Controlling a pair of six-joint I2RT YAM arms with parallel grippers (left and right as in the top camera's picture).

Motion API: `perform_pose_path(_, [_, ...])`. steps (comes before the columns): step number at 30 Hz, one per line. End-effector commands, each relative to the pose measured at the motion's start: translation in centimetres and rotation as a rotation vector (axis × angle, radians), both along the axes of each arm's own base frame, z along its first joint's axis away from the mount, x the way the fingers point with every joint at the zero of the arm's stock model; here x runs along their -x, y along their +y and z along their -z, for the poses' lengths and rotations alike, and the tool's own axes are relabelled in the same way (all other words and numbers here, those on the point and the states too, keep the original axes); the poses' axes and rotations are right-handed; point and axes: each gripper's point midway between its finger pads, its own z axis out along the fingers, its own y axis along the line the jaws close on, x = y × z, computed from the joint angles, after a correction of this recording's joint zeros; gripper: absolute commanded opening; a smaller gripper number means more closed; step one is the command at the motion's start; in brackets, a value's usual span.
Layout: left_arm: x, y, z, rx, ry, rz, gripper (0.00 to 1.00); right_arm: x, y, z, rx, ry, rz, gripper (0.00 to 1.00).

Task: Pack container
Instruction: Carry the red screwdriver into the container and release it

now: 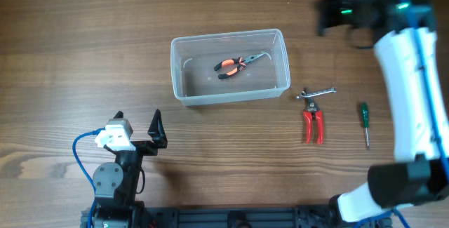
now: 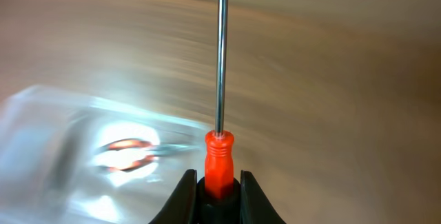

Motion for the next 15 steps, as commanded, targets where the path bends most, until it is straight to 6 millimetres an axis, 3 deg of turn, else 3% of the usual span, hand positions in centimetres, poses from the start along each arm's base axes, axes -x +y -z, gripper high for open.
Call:
perform_pose_path(1, [0.0, 0.2, 0.2, 0.011, 0.005, -0.010, 1.00, 3.8, 11.5, 1.8, 0.196, -0.124, -0.593, 0.04])
perform_pose_path(3, [0.0, 0.2, 0.2, 0.011, 0.004, -0.010, 1.00, 5.7, 15.8, 4.9, 0.311, -0.163, -0.857, 0.04])
perform_pose_path(6, [0.0, 0.2, 0.2, 0.011, 0.005, -0.010, 1.00, 6.5, 19.0, 9.6, 0.384, -0.142, -1.040, 0.04])
perform_pose_path(11, [0.0, 0.2, 0.2, 0.011, 0.005, -0.010, 1.00, 5.0, 21.4, 16.8, 0.413, -0.085, -1.107, 0.04])
perform_pose_path(15, [0.0, 0.2, 0.2, 0.011, 0.004, -0.010, 1.00, 4.0, 22.0, 20.7, 0.385, -0.020, -1.060, 0.04])
